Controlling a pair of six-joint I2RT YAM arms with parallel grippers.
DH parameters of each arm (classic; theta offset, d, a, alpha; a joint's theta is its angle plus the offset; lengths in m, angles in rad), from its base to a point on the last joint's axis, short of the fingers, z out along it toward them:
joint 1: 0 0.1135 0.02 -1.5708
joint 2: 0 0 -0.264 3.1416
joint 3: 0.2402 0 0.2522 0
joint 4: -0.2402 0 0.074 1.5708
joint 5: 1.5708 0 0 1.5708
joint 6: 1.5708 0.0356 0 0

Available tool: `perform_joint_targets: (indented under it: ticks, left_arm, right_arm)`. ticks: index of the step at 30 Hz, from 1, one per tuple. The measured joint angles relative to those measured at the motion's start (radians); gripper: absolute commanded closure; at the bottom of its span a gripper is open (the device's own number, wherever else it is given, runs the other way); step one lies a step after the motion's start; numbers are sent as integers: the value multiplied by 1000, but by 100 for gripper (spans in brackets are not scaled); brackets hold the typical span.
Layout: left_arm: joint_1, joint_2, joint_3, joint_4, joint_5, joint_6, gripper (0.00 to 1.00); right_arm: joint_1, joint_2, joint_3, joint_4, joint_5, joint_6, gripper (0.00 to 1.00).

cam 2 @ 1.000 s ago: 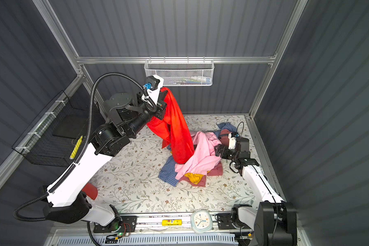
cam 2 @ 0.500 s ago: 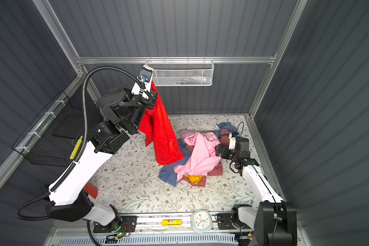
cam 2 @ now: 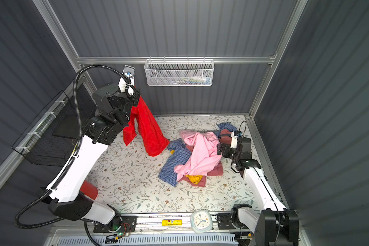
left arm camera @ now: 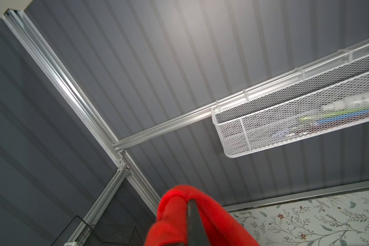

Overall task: Pick out a specific cloth from the pile
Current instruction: 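Carry the red cloth away from the pile and lower it onto the table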

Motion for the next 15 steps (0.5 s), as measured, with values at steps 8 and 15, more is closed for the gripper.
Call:
perform_joint_targets:
  ticks: [8,15]
  left_arm:
    - [261,27,-50,-90,40,-157,100]
    - [307,73,-111,-121,35,-163,100]
  right_arm:
    - [0,-2,5,-9,11,-14,1]
    - [0,-6,5,-10,23,-17,1]
